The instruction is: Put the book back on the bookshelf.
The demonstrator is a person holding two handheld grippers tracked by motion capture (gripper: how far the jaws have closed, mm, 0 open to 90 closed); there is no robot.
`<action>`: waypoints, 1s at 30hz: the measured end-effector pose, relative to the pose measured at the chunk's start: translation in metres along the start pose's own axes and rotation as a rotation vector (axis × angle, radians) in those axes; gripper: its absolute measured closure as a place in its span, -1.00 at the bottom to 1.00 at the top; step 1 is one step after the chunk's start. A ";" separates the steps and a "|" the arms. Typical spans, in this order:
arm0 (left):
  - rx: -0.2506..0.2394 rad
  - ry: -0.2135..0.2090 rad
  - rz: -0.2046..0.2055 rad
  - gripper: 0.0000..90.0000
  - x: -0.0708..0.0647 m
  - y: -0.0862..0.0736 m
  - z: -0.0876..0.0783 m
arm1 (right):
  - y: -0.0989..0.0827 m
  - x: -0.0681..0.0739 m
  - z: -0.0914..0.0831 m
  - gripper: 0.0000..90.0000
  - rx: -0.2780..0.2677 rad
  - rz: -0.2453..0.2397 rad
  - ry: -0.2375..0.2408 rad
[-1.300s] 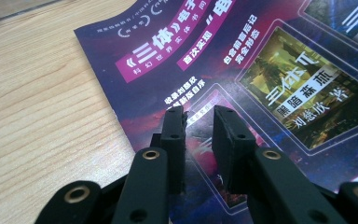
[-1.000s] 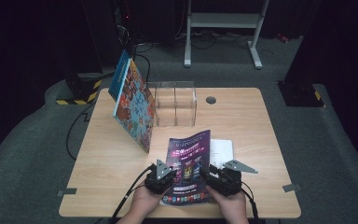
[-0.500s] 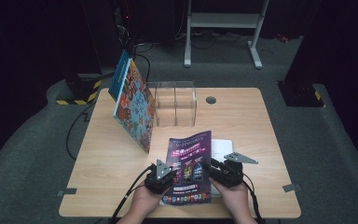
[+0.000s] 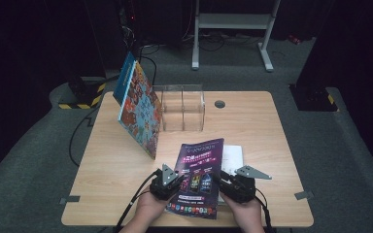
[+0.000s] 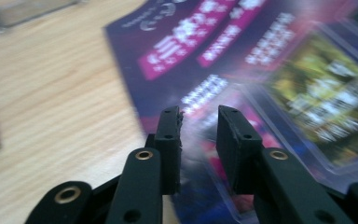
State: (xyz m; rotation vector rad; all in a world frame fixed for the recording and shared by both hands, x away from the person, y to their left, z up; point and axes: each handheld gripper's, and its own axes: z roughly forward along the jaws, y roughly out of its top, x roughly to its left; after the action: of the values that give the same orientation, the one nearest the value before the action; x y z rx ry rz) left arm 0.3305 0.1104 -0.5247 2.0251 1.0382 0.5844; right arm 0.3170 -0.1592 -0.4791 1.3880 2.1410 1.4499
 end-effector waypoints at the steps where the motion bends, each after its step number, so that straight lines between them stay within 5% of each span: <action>1: -0.001 -0.002 -0.016 0.48 0.002 0.000 0.001 | -0.002 0.002 -0.002 0.44 -0.002 -0.005 -0.003; 5: 0.026 0.019 -0.027 0.32 0.001 0.000 -0.005 | -0.005 0.004 -0.005 0.43 0.002 -0.011 -0.001; 8: 0.063 -0.023 -0.063 0.03 0.000 -0.002 -0.013 | -0.007 0.005 -0.005 0.44 0.000 -0.011 -0.002; 12: 0.088 -0.050 -0.109 -0.09 -0.007 -0.008 -0.023 | -0.007 0.004 -0.005 0.44 0.000 -0.012 -0.004; 15: 0.096 -0.040 -0.081 -0.22 -0.014 -0.012 -0.031 | -0.007 0.004 -0.004 0.44 0.001 -0.009 -0.006; 23: 0.062 -0.022 -0.072 -0.17 -0.015 -0.016 -0.027 | -0.007 0.006 -0.004 0.43 -0.009 -0.010 -0.013; 30: 0.065 -0.099 -0.024 -0.15 0.008 -0.007 -0.013 | -0.009 0.004 -0.004 0.38 -0.016 0.001 -0.019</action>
State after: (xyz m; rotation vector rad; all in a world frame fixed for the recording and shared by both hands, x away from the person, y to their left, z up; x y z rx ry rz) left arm 0.3233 0.1249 -0.5222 2.0730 1.0324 0.4384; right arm 0.3073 -0.1589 -0.4829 1.3916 2.1126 1.4457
